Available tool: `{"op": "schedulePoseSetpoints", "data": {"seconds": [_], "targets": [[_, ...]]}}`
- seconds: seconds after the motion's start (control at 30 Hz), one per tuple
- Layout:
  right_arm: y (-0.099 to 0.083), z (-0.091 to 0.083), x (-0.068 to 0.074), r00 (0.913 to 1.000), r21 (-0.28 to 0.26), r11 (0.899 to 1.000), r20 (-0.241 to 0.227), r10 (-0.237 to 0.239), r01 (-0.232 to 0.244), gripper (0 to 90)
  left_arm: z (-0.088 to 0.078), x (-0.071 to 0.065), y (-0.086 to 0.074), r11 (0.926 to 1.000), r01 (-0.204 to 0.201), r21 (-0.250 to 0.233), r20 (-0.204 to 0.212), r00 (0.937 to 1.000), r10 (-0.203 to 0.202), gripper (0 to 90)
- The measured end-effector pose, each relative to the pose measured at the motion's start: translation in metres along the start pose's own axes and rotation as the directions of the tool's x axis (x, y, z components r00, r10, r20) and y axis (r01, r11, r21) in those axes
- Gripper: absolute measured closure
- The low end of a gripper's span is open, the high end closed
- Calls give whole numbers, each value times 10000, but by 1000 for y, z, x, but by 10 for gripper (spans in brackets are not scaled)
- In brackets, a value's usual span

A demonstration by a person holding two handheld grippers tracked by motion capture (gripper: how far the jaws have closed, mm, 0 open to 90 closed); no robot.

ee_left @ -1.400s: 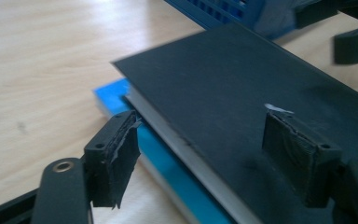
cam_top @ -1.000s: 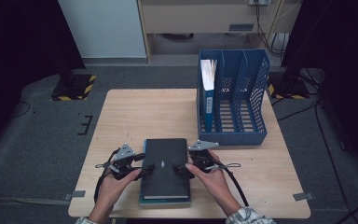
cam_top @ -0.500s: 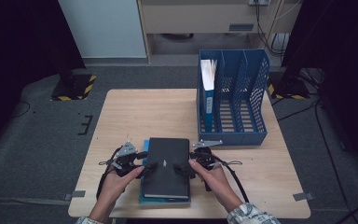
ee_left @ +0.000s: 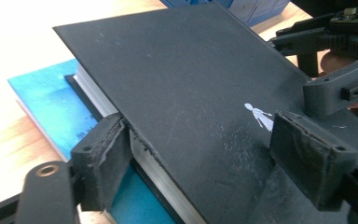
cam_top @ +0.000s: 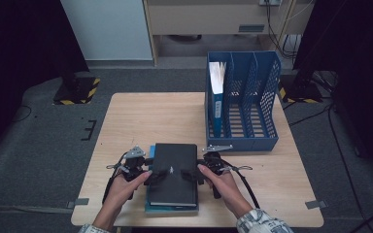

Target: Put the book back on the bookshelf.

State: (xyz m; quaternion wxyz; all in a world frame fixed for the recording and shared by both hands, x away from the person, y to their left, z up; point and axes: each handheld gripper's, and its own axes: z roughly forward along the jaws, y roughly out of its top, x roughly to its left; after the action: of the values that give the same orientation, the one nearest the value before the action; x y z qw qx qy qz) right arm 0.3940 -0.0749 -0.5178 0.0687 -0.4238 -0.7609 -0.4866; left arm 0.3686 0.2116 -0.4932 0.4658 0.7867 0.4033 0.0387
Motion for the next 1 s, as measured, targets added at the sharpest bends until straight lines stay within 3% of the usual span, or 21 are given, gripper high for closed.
{"op": "schedulePoseSetpoints", "data": {"seconds": [0.17,0.6,1.0], "targets": [[0,2,-3,9996,41,9998,-191,198,-197,0,1,3,0,9999,139,82,217,9997,-141,180],[1,4,-9,9971,69,9984,-506,562,-560,1,5,7,4,10000,-4,95,474,9989,0,186],[2,-2,1,9998,-384,9991,-126,174,-178,18,-5,4,9,9997,-53,-238,300,9995,61,307]]}}
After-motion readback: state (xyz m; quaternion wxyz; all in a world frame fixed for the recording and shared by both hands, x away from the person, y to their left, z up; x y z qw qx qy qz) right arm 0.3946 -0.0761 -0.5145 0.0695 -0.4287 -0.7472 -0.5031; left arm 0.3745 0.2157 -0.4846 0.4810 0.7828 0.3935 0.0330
